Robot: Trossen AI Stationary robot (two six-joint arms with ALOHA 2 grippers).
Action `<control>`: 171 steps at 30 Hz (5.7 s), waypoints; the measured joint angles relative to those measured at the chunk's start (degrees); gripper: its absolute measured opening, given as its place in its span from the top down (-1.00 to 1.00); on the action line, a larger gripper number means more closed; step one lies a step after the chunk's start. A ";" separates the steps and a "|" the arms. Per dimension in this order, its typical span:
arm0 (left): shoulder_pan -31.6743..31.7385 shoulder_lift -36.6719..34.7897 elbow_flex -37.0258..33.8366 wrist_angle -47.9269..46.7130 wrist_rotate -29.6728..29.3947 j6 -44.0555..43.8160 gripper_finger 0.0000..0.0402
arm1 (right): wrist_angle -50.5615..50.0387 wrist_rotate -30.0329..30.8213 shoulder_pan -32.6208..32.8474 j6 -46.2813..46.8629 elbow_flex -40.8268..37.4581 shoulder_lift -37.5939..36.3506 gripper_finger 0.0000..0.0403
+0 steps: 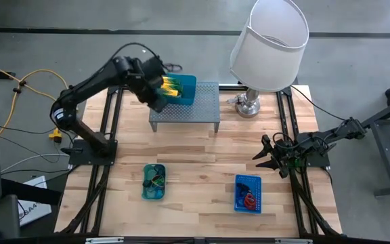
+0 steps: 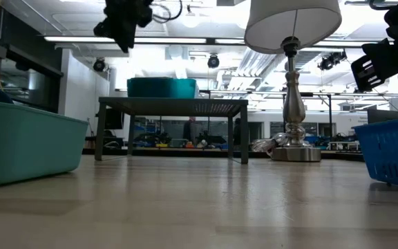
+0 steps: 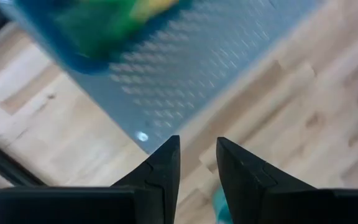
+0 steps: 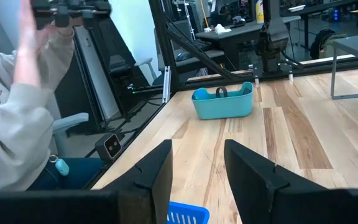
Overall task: Pick & Place Office Desk Supplies
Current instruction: Put the green bin with rubber bands on the shelf
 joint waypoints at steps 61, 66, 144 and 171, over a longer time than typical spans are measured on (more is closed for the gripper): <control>-43.05 -8.06 -43.05 27.06 -11.92 -12.36 0.51 | 0.00 0.00 0.01 0.00 -0.01 0.01 0.33; -43.85 -8.53 -45.30 28.23 -11.71 -12.29 0.51 | 0.00 0.00 0.00 0.00 0.00 0.02 0.33; -48.59 1.76 -49.15 36.27 -11.93 -5.03 0.53 | 0.02 0.00 0.00 0.00 0.01 0.01 0.33; -48.59 1.67 -49.12 37.93 -6.47 -27.62 0.99 | 0.02 0.00 0.00 0.00 0.00 0.00 0.33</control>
